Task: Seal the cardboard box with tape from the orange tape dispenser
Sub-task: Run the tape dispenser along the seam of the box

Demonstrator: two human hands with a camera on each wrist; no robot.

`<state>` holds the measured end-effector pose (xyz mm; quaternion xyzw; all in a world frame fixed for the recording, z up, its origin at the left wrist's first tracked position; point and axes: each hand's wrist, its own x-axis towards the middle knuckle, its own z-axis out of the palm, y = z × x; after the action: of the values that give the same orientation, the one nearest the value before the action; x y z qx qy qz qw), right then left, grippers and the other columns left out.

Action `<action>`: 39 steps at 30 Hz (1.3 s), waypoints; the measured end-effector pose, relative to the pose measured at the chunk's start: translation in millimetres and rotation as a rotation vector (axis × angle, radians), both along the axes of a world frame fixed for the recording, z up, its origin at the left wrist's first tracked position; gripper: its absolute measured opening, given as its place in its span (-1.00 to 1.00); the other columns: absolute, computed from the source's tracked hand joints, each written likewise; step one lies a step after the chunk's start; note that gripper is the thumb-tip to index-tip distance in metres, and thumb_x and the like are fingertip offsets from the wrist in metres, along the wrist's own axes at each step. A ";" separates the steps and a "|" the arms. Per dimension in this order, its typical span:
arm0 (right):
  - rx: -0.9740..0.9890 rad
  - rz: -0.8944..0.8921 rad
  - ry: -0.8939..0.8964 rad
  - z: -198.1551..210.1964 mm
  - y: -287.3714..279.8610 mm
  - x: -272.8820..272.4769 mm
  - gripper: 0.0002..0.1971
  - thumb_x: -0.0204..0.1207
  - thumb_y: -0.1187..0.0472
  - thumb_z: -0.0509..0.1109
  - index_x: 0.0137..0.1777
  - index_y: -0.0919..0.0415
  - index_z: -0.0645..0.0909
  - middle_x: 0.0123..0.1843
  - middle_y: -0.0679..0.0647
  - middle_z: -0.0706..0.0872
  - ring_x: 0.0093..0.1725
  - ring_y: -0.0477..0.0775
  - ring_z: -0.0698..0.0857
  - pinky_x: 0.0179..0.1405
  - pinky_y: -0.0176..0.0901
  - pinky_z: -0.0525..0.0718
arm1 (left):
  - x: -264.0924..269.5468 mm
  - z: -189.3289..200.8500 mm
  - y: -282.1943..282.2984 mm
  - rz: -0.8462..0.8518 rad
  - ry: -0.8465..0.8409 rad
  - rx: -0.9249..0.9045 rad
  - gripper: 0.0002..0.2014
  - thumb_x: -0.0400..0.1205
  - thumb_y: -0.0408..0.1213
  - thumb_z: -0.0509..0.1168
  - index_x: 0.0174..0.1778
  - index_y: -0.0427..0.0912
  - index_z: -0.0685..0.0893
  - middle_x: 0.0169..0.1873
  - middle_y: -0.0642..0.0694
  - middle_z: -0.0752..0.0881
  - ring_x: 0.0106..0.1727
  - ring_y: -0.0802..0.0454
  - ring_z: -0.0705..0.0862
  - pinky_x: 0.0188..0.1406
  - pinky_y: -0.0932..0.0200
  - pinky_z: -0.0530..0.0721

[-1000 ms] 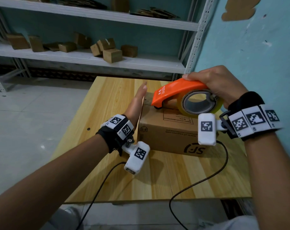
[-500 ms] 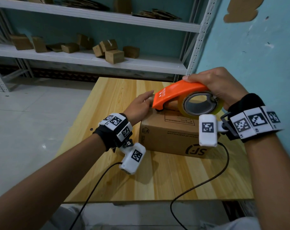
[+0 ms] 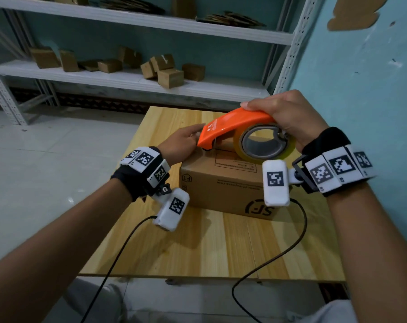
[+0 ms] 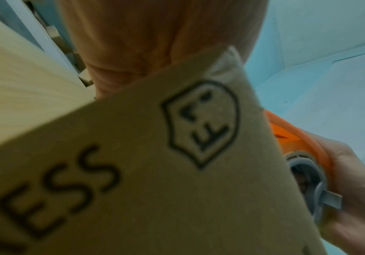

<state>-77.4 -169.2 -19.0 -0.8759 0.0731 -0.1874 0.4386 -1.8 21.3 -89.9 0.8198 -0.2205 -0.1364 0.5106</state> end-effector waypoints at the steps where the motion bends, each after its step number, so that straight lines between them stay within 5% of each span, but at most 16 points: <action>1: 0.003 0.005 -0.004 -0.5 4.2 2.1 -0.41 0.40 -0.14 0.56 -0.04 0.51 0.72 -0.33 0.21 0.66 -0.32 0.08 0.67 -0.04 -0.09 0.62 | 1.9 0.1 4.3 0.003 -0.009 0.012 -0.62 0.79 -0.24 0.04 0.54 -0.03 0.45 0.40 -0.15 0.56 0.38 -0.09 0.55 0.34 0.00 0.53; 6: 0.007 0.010 -0.011 -1.9 10.9 7.7 -0.42 0.40 -0.13 0.56 -0.03 0.51 0.73 -0.31 0.21 0.63 -0.30 0.10 0.64 -0.08 -0.11 0.59 | 6.1 -0.9 11.5 0.052 -0.077 0.071 -0.65 0.78 -0.14 0.07 0.47 -0.06 0.49 0.35 -0.14 0.59 0.34 -0.07 0.56 0.31 -0.03 0.54; 12: -0.010 0.014 -0.006 -0.6 12.4 7.7 -0.59 0.41 -0.13 0.56 -0.14 0.27 0.73 -0.34 0.18 0.62 -0.34 0.05 0.62 -0.17 -0.19 0.56 | 11.3 1.5 3.9 0.079 -0.105 0.152 -0.57 0.69 -0.06 0.24 0.44 -0.14 0.41 0.13 -0.05 0.54 0.09 0.03 0.54 -0.01 0.14 0.52; 16: -0.015 0.019 -0.003 -0.3 9.6 7.4 -0.57 0.43 -0.13 0.54 -0.11 0.30 0.74 -0.32 0.19 0.63 -0.32 0.05 0.62 -0.18 -0.22 0.55 | 12.9 3.7 2.9 0.067 -0.072 0.145 -0.56 0.69 -0.03 0.22 0.42 -0.15 0.37 0.05 -0.08 0.59 -0.01 0.02 0.60 -0.18 0.23 0.58; 19: -0.013 0.028 -0.004 -1.3 9.2 8.3 -0.48 0.42 -0.14 0.55 -0.10 0.42 0.74 -0.34 0.18 0.63 -0.33 0.06 0.62 -0.18 -0.20 0.56 | 11.8 1.5 1.5 0.037 -0.069 0.164 -0.55 0.72 -0.09 0.20 0.45 -0.18 0.26 -0.07 -0.07 0.60 -0.12 0.03 0.62 -0.08 0.11 0.62; 21: -0.018 0.033 0.006 -1.1 9.7 8.4 -0.54 0.41 -0.15 0.55 -0.20 0.33 0.72 -0.41 0.11 0.62 -0.35 0.04 0.62 -0.18 -0.19 0.56 | 12.0 0.2 1.9 0.017 -0.065 0.183 -0.54 0.73 -0.10 0.18 0.49 -0.16 0.23 0.01 -0.13 0.62 -0.03 -0.06 0.63 0.02 0.01 0.61; 25: -0.020 0.042 0.025 0.8 9.2 7.1 -0.61 0.40 -0.16 0.55 -0.37 0.15 0.63 -0.52 -0.01 0.60 -0.40 -0.01 0.61 -0.20 -0.22 0.56 | 16.0 -1.7 3.7 -0.039 -0.077 0.185 -0.55 0.75 -0.05 0.12 0.55 -0.09 0.32 0.35 -0.15 0.55 0.28 -0.08 0.54 0.15 0.08 0.46; 34: -0.039 0.058 0.052 3.8 8.1 6.5 -0.58 0.45 -0.16 0.52 -0.48 0.06 0.54 -0.63 -0.16 0.55 -0.50 -0.11 0.57 -0.37 -0.36 0.51 | 20.2 -5.2 5.5 -0.080 -0.107 0.193 -0.59 0.77 -0.10 0.07 0.55 -0.05 0.35 0.38 -0.14 0.54 0.33 -0.09 0.52 0.26 0.03 0.46; 39: -0.068 0.061 0.071 5.6 6.9 8.7 -0.59 0.41 -0.19 0.53 -0.47 0.06 0.58 -0.58 -0.10 0.61 -0.46 -0.07 0.62 -0.25 -0.24 0.54 | 20.7 -6.1 5.0 -0.076 -0.100 0.173 -0.59 0.78 -0.08 0.04 0.55 -0.05 0.36 0.40 -0.14 0.54 0.36 -0.08 0.51 0.28 0.07 0.43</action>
<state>-68.6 -162.3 -13.3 -0.8983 0.0555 -0.1449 0.4112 19.0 26.3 -96.0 0.8577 -0.2641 -0.1332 0.4205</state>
